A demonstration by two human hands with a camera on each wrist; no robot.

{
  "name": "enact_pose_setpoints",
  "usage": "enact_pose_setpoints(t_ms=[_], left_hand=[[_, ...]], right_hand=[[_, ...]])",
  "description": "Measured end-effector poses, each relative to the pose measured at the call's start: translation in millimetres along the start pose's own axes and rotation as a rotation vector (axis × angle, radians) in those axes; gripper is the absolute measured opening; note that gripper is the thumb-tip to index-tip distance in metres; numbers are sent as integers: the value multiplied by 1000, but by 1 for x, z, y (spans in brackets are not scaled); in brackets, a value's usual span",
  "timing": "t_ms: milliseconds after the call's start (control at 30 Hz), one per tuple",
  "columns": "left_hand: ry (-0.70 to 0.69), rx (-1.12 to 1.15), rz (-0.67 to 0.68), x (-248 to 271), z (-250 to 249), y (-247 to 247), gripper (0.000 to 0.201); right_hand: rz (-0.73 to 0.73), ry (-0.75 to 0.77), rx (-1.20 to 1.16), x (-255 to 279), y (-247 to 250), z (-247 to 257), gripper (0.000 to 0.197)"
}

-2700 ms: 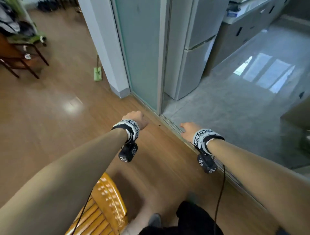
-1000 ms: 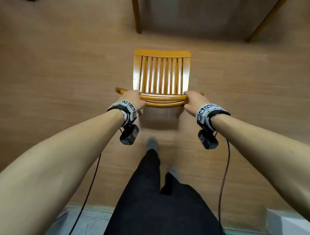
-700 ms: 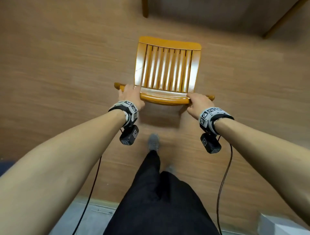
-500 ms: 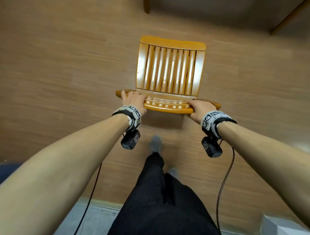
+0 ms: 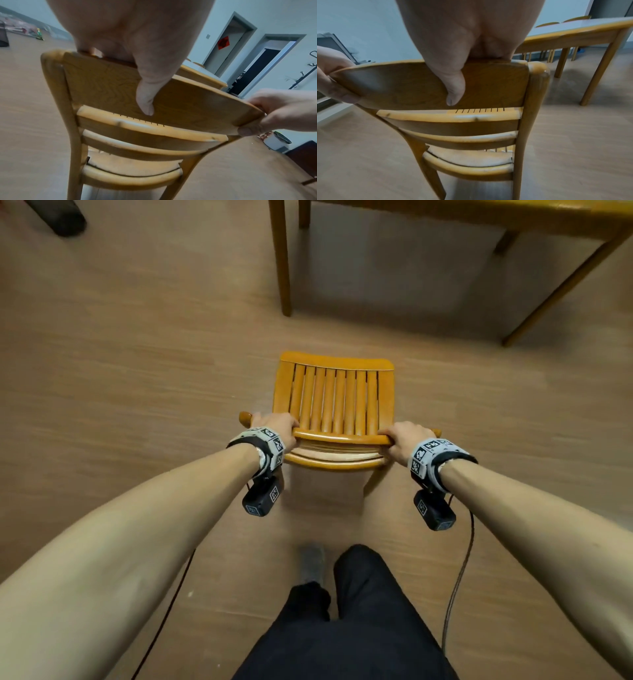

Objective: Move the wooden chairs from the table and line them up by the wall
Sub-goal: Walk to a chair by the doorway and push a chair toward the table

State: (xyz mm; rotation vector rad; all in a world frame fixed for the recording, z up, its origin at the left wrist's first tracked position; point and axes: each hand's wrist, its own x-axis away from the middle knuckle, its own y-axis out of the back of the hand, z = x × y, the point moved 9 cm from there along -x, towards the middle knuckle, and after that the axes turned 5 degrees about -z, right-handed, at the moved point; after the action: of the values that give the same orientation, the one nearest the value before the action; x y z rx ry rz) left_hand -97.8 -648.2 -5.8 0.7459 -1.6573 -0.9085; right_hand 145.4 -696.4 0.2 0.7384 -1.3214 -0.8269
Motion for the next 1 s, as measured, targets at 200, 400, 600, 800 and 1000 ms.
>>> enact_pose_setpoints(t_ms=[200, 400, 600, 800, 1000], left_hand=[[-1, -14, -16, -59, -5, 83, 9], [53, 24, -17, -137, 0, 163, 17], [102, 82, -20, -196, 5, 218, 26], [187, 165, -13, -208, 35, 225, 25], [321, 233, -21, -197, 98, 218, 15]], right_hand=[[-74, 3, 15, -55, 86, -12, 4], [-96, 20, 69, -142, 162, -25, 26], [-86, 61, 121, -213, 223, -33, 41], [-72, 142, 145, -264, 256, -9, 34], [-84, 284, 219, -307, 272, 63, 21]])
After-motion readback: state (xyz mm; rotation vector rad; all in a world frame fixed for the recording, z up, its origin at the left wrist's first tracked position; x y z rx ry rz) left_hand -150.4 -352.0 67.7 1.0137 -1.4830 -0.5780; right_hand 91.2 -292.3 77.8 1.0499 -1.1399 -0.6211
